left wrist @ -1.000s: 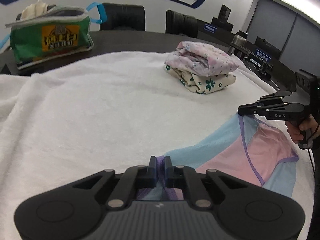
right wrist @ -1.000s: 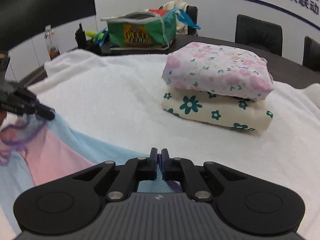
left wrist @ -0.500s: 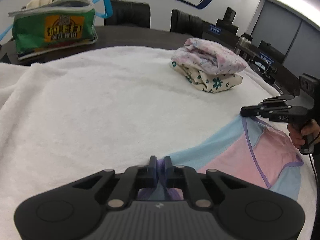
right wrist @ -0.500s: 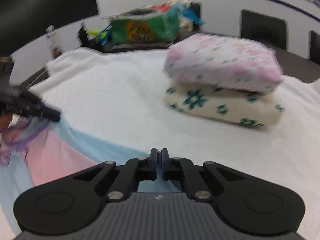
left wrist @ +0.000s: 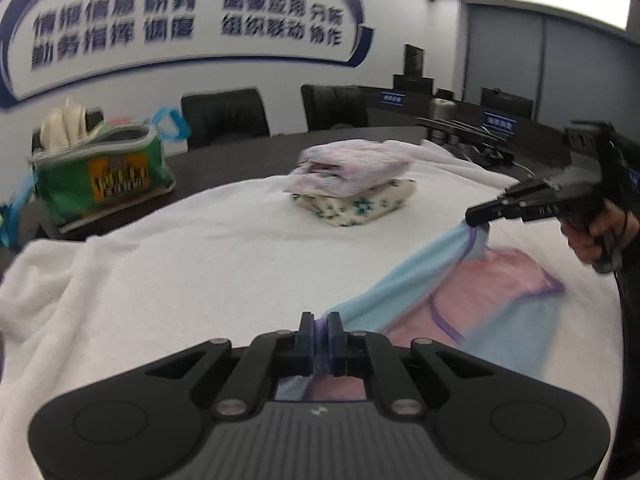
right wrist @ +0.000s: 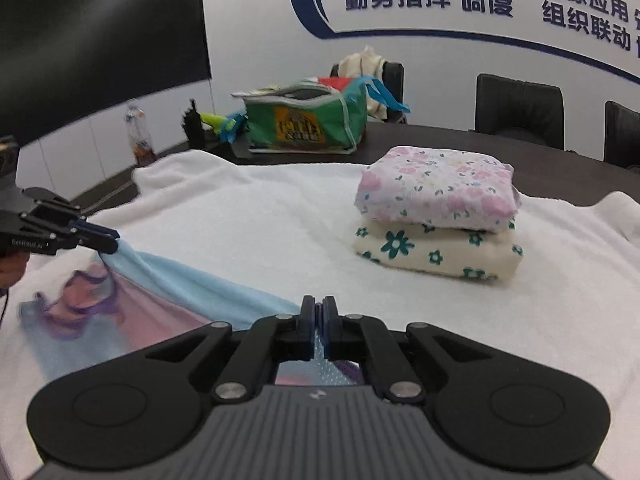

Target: Fold clothes

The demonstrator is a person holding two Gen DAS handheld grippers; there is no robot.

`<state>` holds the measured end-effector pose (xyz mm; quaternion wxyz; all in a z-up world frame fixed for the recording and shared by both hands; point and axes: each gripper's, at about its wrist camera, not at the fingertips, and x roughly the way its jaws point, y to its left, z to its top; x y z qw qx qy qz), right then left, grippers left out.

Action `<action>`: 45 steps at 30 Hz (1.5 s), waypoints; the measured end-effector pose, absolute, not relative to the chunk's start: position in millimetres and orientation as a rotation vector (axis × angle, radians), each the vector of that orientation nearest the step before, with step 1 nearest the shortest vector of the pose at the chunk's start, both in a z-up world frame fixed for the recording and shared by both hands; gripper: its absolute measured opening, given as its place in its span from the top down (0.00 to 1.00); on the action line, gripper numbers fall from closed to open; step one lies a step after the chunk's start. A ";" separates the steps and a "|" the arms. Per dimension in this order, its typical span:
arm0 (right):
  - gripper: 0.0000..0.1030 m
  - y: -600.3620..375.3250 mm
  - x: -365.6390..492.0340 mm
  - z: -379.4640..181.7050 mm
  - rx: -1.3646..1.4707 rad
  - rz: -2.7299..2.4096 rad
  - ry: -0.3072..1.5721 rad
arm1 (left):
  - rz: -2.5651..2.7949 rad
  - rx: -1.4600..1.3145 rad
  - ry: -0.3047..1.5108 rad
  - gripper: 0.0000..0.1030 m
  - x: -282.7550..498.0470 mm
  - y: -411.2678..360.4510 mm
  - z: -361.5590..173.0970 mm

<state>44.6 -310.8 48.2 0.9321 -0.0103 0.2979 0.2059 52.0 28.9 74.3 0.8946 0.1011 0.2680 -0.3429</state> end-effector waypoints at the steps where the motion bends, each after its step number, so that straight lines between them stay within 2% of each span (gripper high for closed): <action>1: 0.97 -312.3 33.1 44.9 -0.017 0.425 0.617 | -0.715 0.225 0.549 0.96 34.3 27.3 70.8; 4: 0.97 -316.9 -1.4 34.7 -0.005 0.435 0.639 | -0.716 0.245 0.586 0.95 -2.8 20.0 46.3; 9: 0.95 -327.9 -40.0 16.1 0.036 0.398 0.674 | -0.734 0.247 0.519 0.88 -29.2 17.7 57.3; 10: 0.92 -333.2 -44.7 18.2 0.061 0.379 0.660 | -0.737 0.248 0.505 0.85 -34.5 17.2 59.6; 11: 0.88 -340.9 -45.6 22.0 0.106 0.353 0.641 | -0.741 0.248 0.492 0.74 -39.8 16.7 61.8; 12: 0.85 -348.6 -46.5 25.8 0.152 0.326 0.622 | -0.744 0.248 0.478 0.70 -45.0 16.2 64.0; 17: 0.70 -371.0 -20.1 19.6 0.331 0.203 0.636 | -0.657 0.328 0.576 0.69 -19.5 -25.6 43.7; 21: 0.72 -375.4 2.4 6.3 0.385 0.149 0.659 | -0.596 0.330 0.662 0.69 0.1 -33.1 21.2; 22: 0.95 -375.9 7.2 3.0 0.394 0.140 0.663 | -0.580 0.332 0.661 0.69 0.4 -31.1 17.0; 23: 0.99 -376.5 12.1 -0.3 0.402 0.130 0.667 | -0.579 0.314 0.666 0.69 1.2 -26.9 16.4; 26: 0.99 -384.0 13.1 -6.5 0.443 0.063 0.621 | -0.551 0.253 0.689 0.70 2.1 -15.6 24.9; 28: 0.98 -387.7 11.6 -12.3 0.480 0.078 0.621 | -0.499 0.146 0.685 0.69 10.3 7.8 48.8; 31: 0.95 -393.2 9.3 -20.9 0.535 0.102 0.620 | -0.419 -0.011 0.677 0.60 22.7 42.7 84.4; 34: 0.89 -390.9 5.6 -19.8 0.518 0.120 0.601 | -0.293 0.069 0.792 0.59 73.8 48.8 91.4; 36: 0.83 -387.2 12.1 -21.1 0.514 0.114 0.594 | -0.221 0.090 0.892 0.59 109.1 54.3 86.2; 37: 0.83 -388.0 9.9 -19.7 0.516 0.112 0.592 | -0.189 0.077 0.977 0.64 127.4 57.1 76.6; 38: 0.83 -388.5 9.1 -19.8 0.517 0.114 0.589 | -0.169 0.062 1.051 0.74 138.7 61.2 69.3; 39: 0.83 -389.1 8.4 -19.9 0.518 0.115 0.586 | -0.193 0.048 1.080 0.77 144.2 60.4 65.9; 45: 0.79 -392.4 12.6 -23.9 0.540 0.136 0.594 | -0.273 -0.008 1.093 0.77 148.0 52.1 64.2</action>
